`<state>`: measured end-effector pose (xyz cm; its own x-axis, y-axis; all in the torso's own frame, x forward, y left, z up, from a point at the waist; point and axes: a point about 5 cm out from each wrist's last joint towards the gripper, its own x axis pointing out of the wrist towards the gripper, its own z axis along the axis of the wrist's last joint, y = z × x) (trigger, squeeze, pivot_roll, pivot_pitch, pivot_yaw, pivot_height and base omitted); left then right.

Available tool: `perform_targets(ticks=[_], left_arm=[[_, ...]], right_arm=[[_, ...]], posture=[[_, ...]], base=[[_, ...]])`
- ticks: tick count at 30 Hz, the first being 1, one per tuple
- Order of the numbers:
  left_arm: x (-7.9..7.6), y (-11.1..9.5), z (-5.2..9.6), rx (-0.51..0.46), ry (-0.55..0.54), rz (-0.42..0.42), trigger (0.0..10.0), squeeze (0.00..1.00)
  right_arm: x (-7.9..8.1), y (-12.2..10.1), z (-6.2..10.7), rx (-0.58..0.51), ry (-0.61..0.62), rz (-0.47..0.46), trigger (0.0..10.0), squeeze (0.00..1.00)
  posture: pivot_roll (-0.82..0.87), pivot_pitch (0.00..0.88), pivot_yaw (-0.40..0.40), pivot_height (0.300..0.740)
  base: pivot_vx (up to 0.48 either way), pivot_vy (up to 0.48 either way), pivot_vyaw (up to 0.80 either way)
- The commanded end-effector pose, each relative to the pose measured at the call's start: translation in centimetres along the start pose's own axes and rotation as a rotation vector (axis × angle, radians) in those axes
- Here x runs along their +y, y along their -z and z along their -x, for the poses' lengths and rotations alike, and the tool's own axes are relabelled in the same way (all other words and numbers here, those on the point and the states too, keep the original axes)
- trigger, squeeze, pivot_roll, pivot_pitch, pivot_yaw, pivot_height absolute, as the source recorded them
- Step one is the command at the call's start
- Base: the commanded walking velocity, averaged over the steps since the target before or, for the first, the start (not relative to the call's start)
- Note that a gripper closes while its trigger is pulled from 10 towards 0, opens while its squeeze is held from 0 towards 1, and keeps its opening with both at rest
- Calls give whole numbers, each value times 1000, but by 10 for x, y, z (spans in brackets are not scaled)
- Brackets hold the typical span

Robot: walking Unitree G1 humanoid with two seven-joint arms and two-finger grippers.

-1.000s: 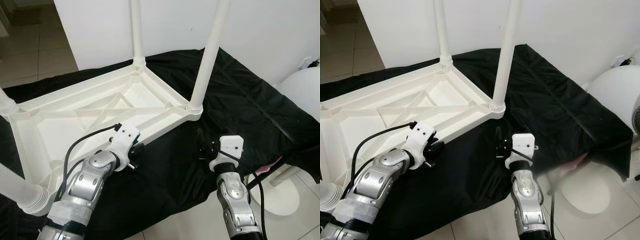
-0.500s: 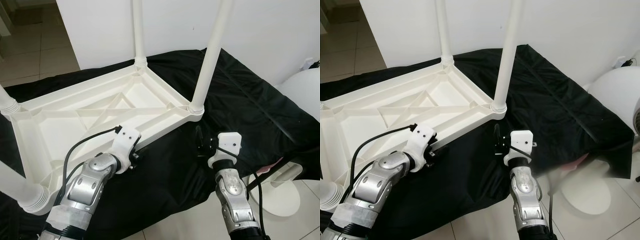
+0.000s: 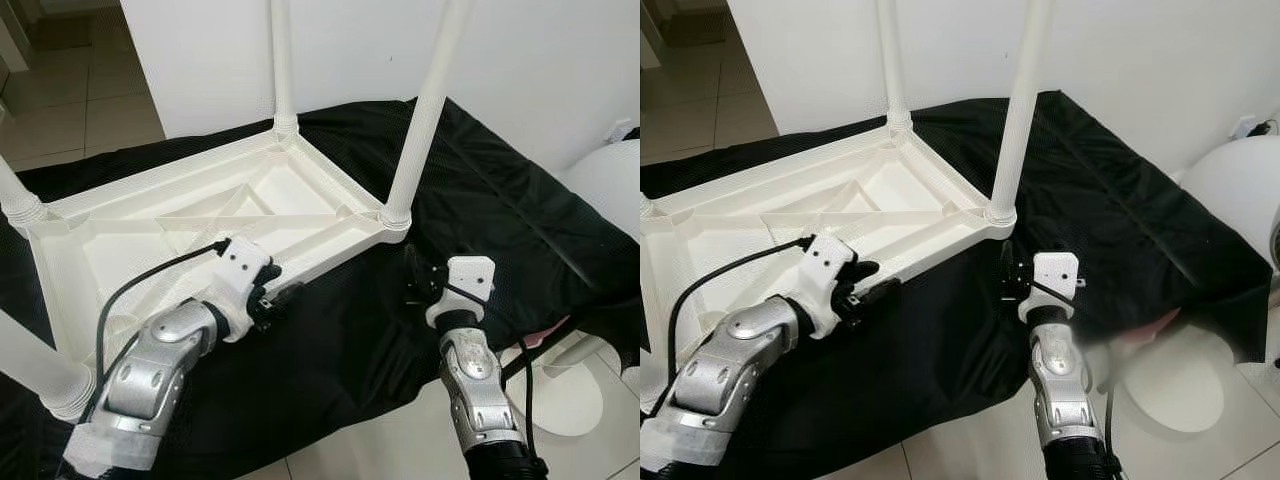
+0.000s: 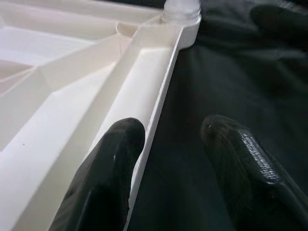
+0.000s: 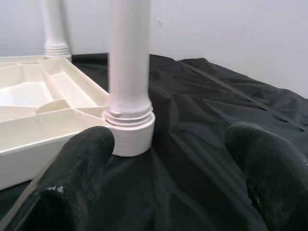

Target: Building children table

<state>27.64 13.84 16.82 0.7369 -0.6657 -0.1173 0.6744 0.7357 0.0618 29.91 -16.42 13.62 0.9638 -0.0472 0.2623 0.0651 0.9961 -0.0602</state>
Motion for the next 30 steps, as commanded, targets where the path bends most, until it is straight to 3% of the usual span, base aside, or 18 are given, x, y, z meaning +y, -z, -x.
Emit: perform_targets(ticks=[1, 4, 6, 9, 10, 15, 17, 20, 24, 27, 30], left_arm=[[2, -7, 18, -72, 95, -7, 10000, 0], [5, -6, 32, -100, 99, -5, 10000, 0], [12, 0, 47, -88, 75, -9, 10000, 0], [15, 4, 53, -70, 59, -10, 10000, 0], [20, 10, 63, -48, 26, -28, 10000, 0], [24, 13, 66, -33, -57, -109, 10000, 0], [25, 17, 66, -12, -63, -67, 10000, 0], [18, 33, 67, 105, -3, -54, 10000, 0], [12, 36, 70, 112, 54, -17, 10000, 0], [0, 43, 72, 160, 135, -43, 10000, 0], [1, 46, 67, 167, 109, -54, 10000, 0]], right_arm=[[-2, 3, -2, 19, 18, -16, 10000, 0], [1, 4, -4, 22, 12, -20, 10000, 0], [4, 4, -5, 23, 1, -25, 10000, 0], [6, 4, -7, 23, -3, -27, 10000, 0], [8, 5, -9, 24, -9, -31, 10000, 0], [10, 5, -11, 24, -19, -35, 10000, 0], [10, 5, -12, 24, -21, -35, 10000, 0], [12, 4, -14, 21, -32, -36, 10000, 0], [12, 5, -14, 22, -35, -35, 10000, 0], [12, 7, -12, 26, -38, -33, 10000, 0], [12, 7, -12, 26, -39, -33, 10000, 0]], posture=[[-21, 70, 2, 740], [-14, 66, -1, 740], [-9, 63, -4, 740], [-3, 61, -8, 740], [4, 58, -12, 740], [15, 56, -18, 740], [15, 56, -18, 740], [19, 53, -24, 740], [20, 53, -25, 740], [21, 53, -22, 740], [18, 51, -19, 740]], base=[[0, 0, 0], [0, 0, 0], [0, 0, 0], [0, 0, 0], [0, 0, 0], [0, 0, 0], [0, 0, 0], [0, 0, 0], [0, 0, 0], [0, 0, 0], [0, 0, 0]])
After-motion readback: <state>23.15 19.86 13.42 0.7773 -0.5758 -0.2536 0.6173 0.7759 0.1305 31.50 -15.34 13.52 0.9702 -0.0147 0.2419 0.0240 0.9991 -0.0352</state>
